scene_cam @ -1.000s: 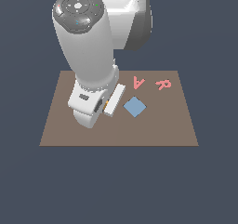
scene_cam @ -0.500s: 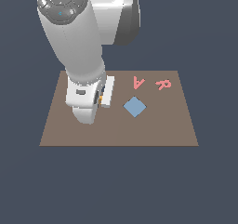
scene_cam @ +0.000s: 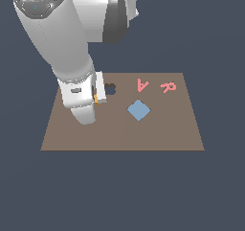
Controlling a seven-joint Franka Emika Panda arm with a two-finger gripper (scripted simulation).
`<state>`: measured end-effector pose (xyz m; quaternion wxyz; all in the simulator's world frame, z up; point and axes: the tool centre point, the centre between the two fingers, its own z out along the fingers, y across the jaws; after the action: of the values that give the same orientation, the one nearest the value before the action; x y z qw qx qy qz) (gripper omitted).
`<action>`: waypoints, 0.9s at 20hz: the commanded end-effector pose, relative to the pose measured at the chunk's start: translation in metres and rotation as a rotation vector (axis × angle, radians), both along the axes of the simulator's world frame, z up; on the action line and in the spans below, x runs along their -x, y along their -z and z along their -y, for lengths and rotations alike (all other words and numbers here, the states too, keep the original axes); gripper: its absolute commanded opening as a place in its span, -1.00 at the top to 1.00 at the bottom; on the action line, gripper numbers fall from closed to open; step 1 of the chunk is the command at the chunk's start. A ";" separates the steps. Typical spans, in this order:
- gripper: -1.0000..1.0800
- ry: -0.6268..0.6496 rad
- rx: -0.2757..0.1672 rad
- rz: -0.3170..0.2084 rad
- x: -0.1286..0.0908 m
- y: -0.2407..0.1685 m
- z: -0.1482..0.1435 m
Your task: Insert a designated object into the corresponding slot on a board.
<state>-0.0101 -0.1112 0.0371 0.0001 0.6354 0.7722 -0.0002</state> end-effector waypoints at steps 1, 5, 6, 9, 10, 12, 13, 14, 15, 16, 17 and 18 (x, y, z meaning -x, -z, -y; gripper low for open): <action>1.00 -0.072 0.000 0.000 0.000 -0.001 0.007; 1.00 -0.164 0.000 0.000 0.000 -0.002 0.017; 1.00 -0.183 0.000 0.000 0.000 -0.002 0.019; 1.00 -0.235 0.000 0.000 -0.001 -0.002 0.025; 1.00 -0.250 0.000 0.000 -0.002 -0.002 0.026; 1.00 -0.277 0.000 0.000 -0.002 -0.003 0.029; 1.00 -0.288 0.000 0.000 -0.003 -0.003 0.030; 1.00 -0.298 0.000 0.000 -0.003 -0.003 0.031; 1.00 -0.307 0.000 0.000 -0.003 -0.003 0.032; 1.00 -0.315 0.000 0.000 -0.004 -0.003 0.033; 1.00 -0.321 0.000 0.000 -0.004 -0.003 0.034; 1.00 -0.326 0.000 0.000 -0.004 -0.003 0.034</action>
<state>-0.0065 -0.1444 0.0398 -0.0001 0.5066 0.8622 -0.0003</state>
